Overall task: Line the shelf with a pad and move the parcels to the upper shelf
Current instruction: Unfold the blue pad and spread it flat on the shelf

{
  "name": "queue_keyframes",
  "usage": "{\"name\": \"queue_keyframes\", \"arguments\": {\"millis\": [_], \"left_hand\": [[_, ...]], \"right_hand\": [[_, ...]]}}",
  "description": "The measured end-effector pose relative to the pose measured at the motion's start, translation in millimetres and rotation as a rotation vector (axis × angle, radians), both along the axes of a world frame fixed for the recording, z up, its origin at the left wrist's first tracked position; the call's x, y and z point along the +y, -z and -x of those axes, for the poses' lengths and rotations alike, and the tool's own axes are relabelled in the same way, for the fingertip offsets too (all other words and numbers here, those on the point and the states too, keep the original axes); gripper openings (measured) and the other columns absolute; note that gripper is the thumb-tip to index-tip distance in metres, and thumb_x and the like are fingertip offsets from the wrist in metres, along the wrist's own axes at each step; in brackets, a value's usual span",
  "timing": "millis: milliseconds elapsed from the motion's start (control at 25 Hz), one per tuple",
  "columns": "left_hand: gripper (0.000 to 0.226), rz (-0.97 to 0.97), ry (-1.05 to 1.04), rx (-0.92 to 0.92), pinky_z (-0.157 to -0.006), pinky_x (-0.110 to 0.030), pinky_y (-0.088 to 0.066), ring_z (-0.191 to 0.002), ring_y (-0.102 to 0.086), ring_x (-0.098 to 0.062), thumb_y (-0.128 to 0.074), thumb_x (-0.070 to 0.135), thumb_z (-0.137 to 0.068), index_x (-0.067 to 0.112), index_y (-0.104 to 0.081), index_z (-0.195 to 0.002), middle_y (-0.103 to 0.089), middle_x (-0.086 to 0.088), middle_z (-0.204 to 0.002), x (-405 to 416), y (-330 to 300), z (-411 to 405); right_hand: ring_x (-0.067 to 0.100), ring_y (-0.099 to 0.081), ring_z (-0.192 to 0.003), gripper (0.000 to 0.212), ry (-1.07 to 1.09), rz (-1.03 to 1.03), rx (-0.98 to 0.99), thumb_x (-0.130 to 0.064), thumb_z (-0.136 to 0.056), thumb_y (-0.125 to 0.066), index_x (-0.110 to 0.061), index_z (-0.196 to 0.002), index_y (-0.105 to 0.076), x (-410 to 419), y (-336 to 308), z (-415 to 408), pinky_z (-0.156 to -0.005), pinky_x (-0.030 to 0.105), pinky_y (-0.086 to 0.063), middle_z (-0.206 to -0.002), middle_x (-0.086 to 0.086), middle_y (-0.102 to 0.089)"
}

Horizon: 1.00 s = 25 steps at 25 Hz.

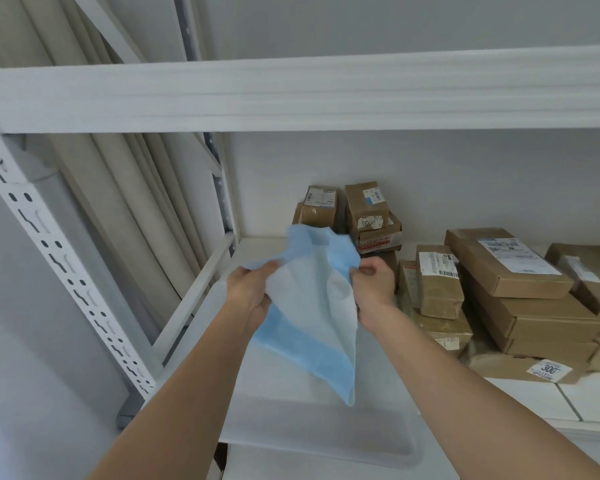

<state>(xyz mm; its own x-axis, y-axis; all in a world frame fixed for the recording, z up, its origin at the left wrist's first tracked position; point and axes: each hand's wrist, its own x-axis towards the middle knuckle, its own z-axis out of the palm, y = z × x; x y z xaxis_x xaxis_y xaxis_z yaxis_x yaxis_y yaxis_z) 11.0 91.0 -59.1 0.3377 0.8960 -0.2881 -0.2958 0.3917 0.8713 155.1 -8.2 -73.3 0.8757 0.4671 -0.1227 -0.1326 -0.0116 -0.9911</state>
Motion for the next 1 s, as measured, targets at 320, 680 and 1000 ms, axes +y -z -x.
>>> {"name": "queue_keyframes", "arguments": {"millis": [320, 680, 1000], "left_hand": [[0.047, -0.203, -0.349, 0.24, -0.057, -0.027, -0.045, -0.064, -0.05, -0.018, -0.047, -0.013, -0.086, 0.006, -0.05, -0.129, -0.055, -0.007, -0.096, 29, -4, 47], [0.046, -0.285, -0.411, 0.713, -0.057, -0.032, -0.046, -0.083, -0.054, -0.034, -0.04, -0.009, -0.087, 0.015, -0.062, -0.119, -0.052, -0.019, -0.126, 25, 28, 95], [0.04, -0.441, -0.17, 1.186, -0.089, -0.043, -0.045, -0.105, -0.052, -0.043, -0.051, -0.007, -0.085, -0.001, -0.057, -0.124, -0.029, -0.021, -0.139, 14, 32, 116]], "right_hand": [[0.02, -0.06, -0.08, 0.043, 0.21, -0.151, 0.072, 0.02, -0.079, -0.05, -0.016, -0.101, -0.055, -23, -11, 6, -0.061, 0.026, -0.053, -0.093, 0.004, -0.059], [0.032, -0.056, -0.096, 0.047, 0.334, 0.185, 0.131, -0.012, -0.086, -0.063, -0.007, -0.129, -0.045, -48, 31, 13, -0.075, 0.033, -0.042, -0.124, 0.015, -0.057], [0.035, -0.059, -0.095, 0.043, 0.325, 0.457, 0.008, -0.023, -0.086, -0.063, 0.003, -0.118, -0.051, -63, 49, 27, -0.076, 0.04, -0.05, -0.113, 0.014, -0.056]]}}
